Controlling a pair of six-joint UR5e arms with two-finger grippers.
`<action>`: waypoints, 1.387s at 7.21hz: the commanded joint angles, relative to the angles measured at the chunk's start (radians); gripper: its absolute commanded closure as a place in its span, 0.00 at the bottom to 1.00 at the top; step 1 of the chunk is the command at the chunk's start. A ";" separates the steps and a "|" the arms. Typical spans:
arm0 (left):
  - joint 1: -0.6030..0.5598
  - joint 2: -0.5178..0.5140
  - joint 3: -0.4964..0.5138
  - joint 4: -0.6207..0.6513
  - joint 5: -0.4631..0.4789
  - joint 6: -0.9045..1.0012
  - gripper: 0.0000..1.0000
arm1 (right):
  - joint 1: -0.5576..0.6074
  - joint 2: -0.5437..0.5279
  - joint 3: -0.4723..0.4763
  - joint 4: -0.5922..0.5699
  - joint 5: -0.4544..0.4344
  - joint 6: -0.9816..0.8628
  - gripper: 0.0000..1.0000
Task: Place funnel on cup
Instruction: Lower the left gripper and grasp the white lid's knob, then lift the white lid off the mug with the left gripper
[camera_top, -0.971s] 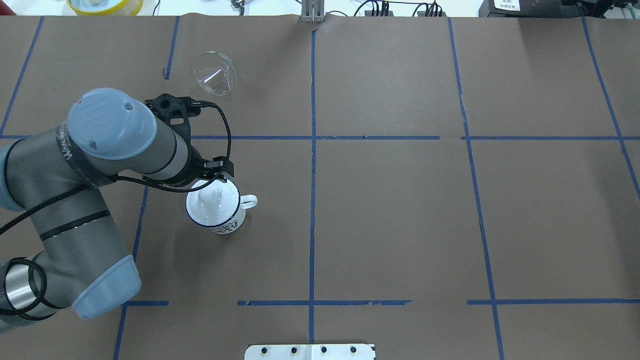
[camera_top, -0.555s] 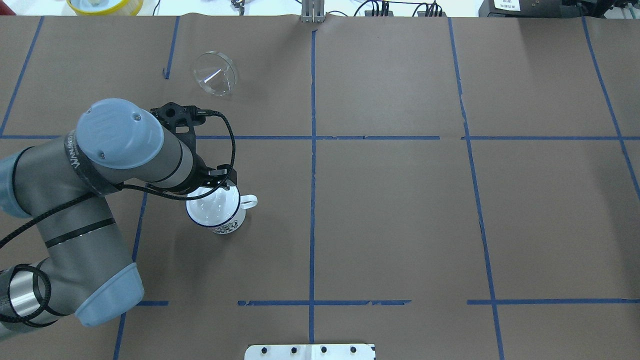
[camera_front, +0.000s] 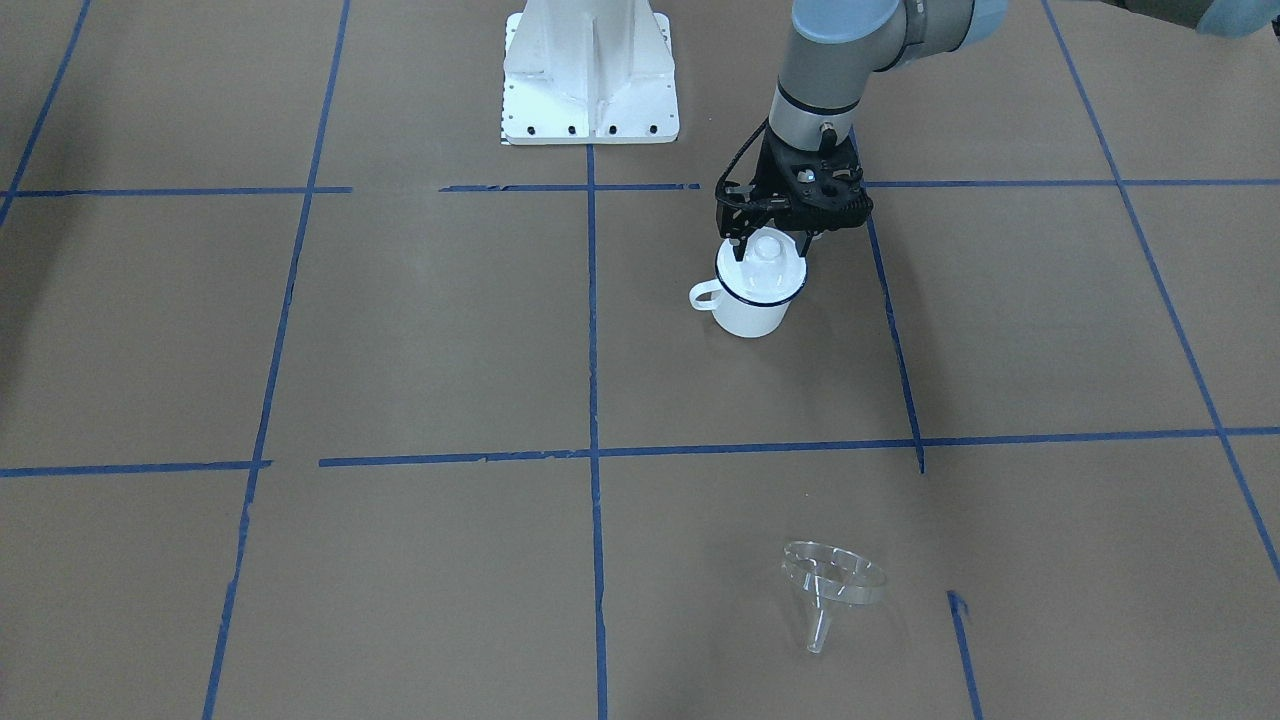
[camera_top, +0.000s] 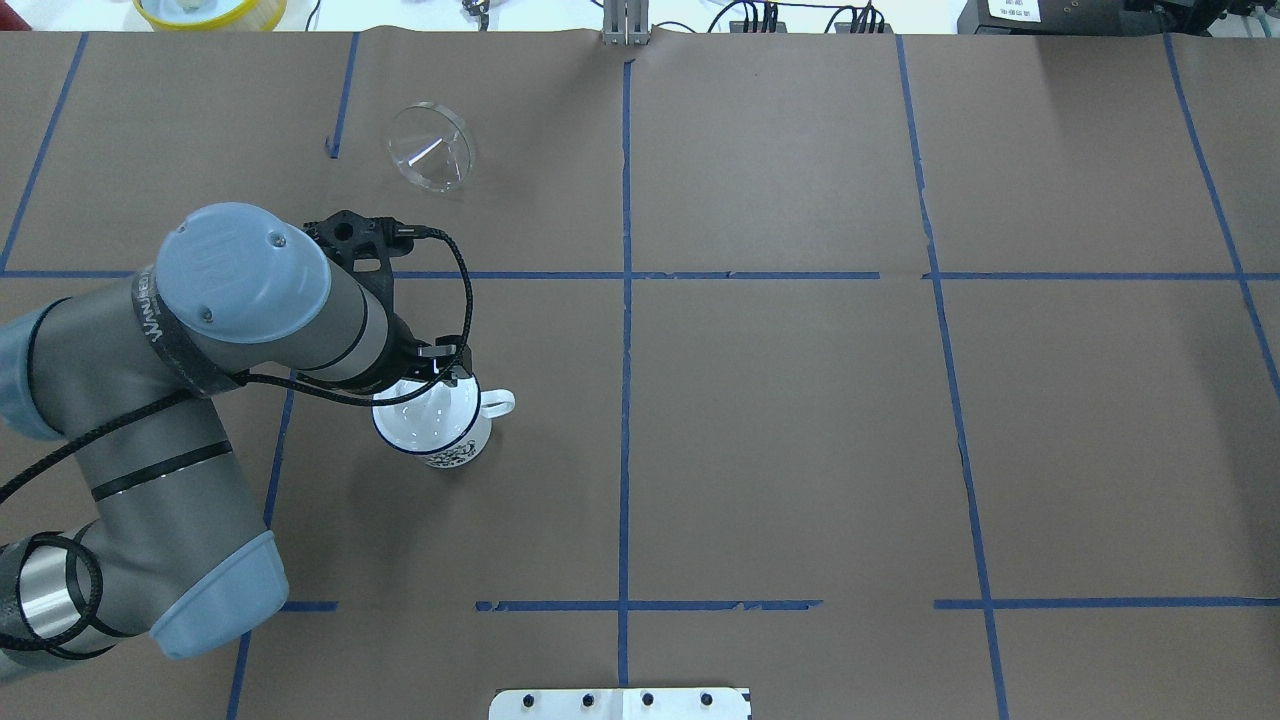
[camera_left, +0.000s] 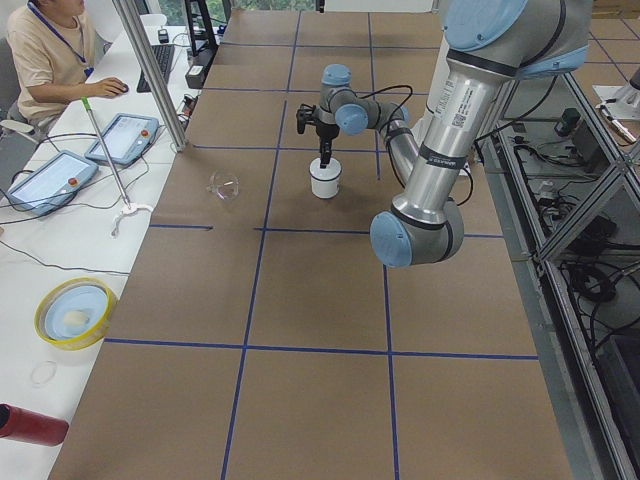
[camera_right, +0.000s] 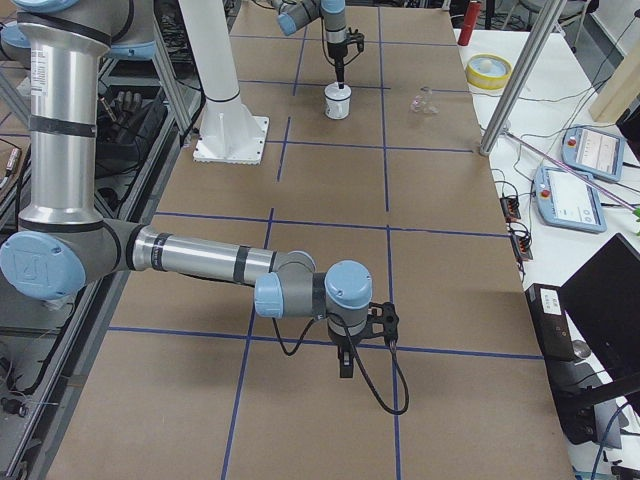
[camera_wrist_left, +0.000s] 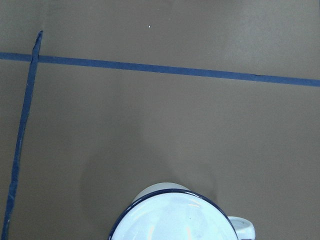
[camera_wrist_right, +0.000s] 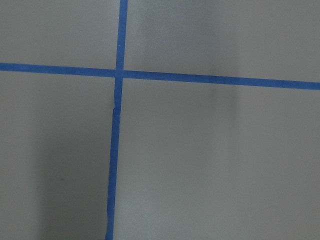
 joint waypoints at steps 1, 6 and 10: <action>0.003 0.002 0.001 0.001 0.000 0.000 0.56 | 0.000 0.000 0.000 0.000 0.000 0.000 0.00; -0.018 -0.009 -0.089 0.117 -0.005 0.032 1.00 | 0.000 0.000 0.000 0.000 0.000 0.000 0.00; -0.181 0.207 -0.319 0.145 -0.091 0.362 1.00 | 0.000 0.000 0.000 0.000 0.000 0.000 0.00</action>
